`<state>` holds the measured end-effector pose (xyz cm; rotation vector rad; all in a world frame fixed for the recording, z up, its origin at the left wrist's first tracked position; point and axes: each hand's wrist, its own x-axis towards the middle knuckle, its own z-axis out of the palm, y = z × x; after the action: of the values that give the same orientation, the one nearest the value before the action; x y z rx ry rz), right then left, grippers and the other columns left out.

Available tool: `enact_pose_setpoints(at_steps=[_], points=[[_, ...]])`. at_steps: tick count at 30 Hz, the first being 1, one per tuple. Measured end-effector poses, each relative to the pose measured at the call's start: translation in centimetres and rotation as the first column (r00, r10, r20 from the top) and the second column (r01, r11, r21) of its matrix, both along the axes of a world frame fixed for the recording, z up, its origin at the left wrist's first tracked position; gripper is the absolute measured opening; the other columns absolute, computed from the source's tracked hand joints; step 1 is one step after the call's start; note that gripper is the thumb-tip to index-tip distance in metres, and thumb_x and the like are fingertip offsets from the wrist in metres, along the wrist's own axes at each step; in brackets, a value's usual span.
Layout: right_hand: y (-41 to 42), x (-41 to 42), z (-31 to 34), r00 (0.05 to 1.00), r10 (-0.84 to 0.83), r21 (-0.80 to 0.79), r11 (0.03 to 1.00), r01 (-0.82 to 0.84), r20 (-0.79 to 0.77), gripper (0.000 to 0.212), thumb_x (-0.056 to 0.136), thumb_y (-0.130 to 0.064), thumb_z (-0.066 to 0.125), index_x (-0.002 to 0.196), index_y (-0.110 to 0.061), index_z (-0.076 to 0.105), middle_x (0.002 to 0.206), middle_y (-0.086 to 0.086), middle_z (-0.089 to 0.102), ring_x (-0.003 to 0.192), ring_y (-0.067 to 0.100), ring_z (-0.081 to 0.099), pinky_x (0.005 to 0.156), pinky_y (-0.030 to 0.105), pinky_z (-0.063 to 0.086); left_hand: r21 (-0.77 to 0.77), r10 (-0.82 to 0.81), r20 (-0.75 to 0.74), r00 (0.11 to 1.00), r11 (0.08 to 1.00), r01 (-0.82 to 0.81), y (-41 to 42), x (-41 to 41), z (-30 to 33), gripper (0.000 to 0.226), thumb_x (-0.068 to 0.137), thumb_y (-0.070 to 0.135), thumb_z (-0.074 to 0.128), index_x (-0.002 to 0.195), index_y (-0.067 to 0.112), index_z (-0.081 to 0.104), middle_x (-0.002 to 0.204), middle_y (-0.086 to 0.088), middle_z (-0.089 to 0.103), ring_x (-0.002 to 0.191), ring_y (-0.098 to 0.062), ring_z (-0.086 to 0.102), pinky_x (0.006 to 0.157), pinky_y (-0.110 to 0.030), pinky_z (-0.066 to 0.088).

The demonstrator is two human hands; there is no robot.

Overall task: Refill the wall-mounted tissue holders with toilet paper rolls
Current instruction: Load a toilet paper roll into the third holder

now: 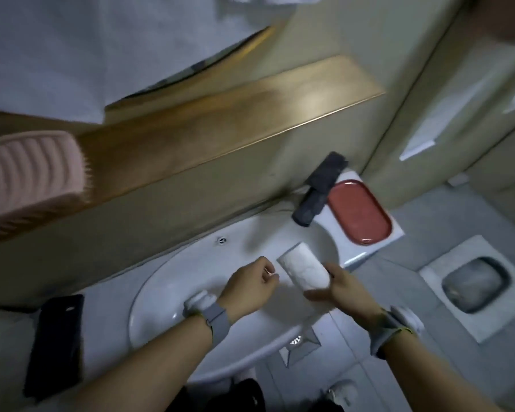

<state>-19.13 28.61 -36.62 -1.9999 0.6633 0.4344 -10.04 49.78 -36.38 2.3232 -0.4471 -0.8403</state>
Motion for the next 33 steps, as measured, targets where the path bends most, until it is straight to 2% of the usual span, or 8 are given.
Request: enact_pose_setpoints(at_steps=[4,8,10,14,18,23,29,33], points=[[-8.4,-6.8,4.5,0.975,-0.206,-0.081,0.974,0.212,0.08,0.049,0.059,-0.033,0.086,0.102,-0.032,0.064,0.091,-0.007,0.071,0.079,0.011,0.068,0.066,0.035,0.06,-0.2,-0.131,-0.097,0.987,0.974,0.11,-11.0,-2.7,2.3,0.05,0.08,0.065,0.06,0.119,0.038,0.044,0.109,0.014,0.057,0.09,-0.005,0.062,0.069,-0.02,0.046],[-15.8,-13.7,9.3,0.952,-0.259,-0.191,0.939,0.288,0.161,0.041,0.057,-0.037,0.084,0.089,-0.039,0.06,0.081,-0.012,0.067,0.069,-0.001,0.064,0.047,0.014,0.048,-0.389,-0.316,-0.053,0.947,0.88,0.272,-22.5,-5.9,6.6,0.063,0.08,0.051,0.073,0.132,0.038,0.04,0.122,0.009,0.054,0.095,-0.006,0.066,0.079,-0.019,0.053],[-19.0,-16.9,11.7,0.937,-0.283,-0.238,0.914,0.328,0.203,0.042,0.054,-0.044,0.082,0.089,-0.038,0.058,0.081,-0.012,0.065,0.069,0.002,0.062,0.048,0.017,0.048,-0.443,-0.432,-0.023,0.901,0.813,0.378,-28.0,-7.9,9.4,0.07,0.073,0.052,0.075,0.133,0.033,0.044,0.125,0.005,0.056,0.103,-0.012,0.065,0.087,-0.026,0.055],[-26.0,-23.2,16.6,0.887,-0.334,-0.287,0.858,0.426,0.318,0.057,0.053,-0.05,0.078,0.103,-0.037,0.055,0.093,-0.01,0.065,0.082,0.011,0.064,0.067,0.036,0.057,-0.535,-0.592,0.044,0.805,0.666,0.519,-38.9,-12.8,14.8,0.048,0.078,0.033,0.081,0.12,0.023,0.059,0.11,-0.001,0.068,0.094,-0.012,0.065,0.078,-0.035,0.057],[-30.9,-28.5,21.0,0.814,-0.384,-0.302,0.79,0.534,0.435,0.084,0.068,-0.047,0.078,0.136,-0.043,0.029,0.117,-0.006,0.057,0.099,0.015,0.063,0.081,0.041,0.058,-0.617,-0.597,0.025,0.802,0.622,0.482,-46.9,-16.1,19.2,0.032,0.084,0.022,0.078,0.112,0.012,0.066,0.107,-0.015,0.072,0.087,-0.018,0.067,0.065,-0.032,0.055],[-35.1,-32.7,25.7,0.761,-0.285,-0.553,0.548,0.628,0.582,0.068,0.079,-0.046,0.073,0.136,-0.037,0.036,0.126,-0.016,0.042,0.117,0.006,0.047,0.096,0.03,0.047,-0.708,-0.615,0.069,0.786,0.524,0.473,-54.9,-18.6,24.9,0.029,0.086,0.021,0.075,0.11,0.008,0.067,0.104,-0.015,0.073,0.086,-0.022,0.067,0.065,-0.034,0.055],[-38.1,-35.1,31.0,0.675,-0.324,-0.61,0.29,0.738,0.663,0.066,0.079,-0.042,0.073,0.134,-0.042,0.035,0.117,-0.02,0.042,0.103,0.003,0.046,0.084,0.02,0.042,-0.776,-0.821,0.215,0.529,0.186,0.603,-63.2,-22.7,31.8,0.038,0.077,0.028,0.073,0.109,0.007,0.068,0.097,-0.008,0.073,0.087,-0.017,0.067,0.075,-0.036,0.053],[-38.5,-37.6,36.3,0.696,-0.384,-0.763,-0.037,0.645,0.607,0.072,0.078,-0.045,0.07,0.14,-0.031,0.035,0.125,-0.011,0.042,0.108,0.012,0.041,0.092,0.028,0.041,-0.814,-0.908,0.257,0.33,-0.02,0.581,-68.1,-26.7,37.1,0.04,0.08,0.026,0.07,0.113,0.002,0.067,0.103,-0.015,0.072,0.092,-0.023,0.067,0.083,-0.043,0.052]])
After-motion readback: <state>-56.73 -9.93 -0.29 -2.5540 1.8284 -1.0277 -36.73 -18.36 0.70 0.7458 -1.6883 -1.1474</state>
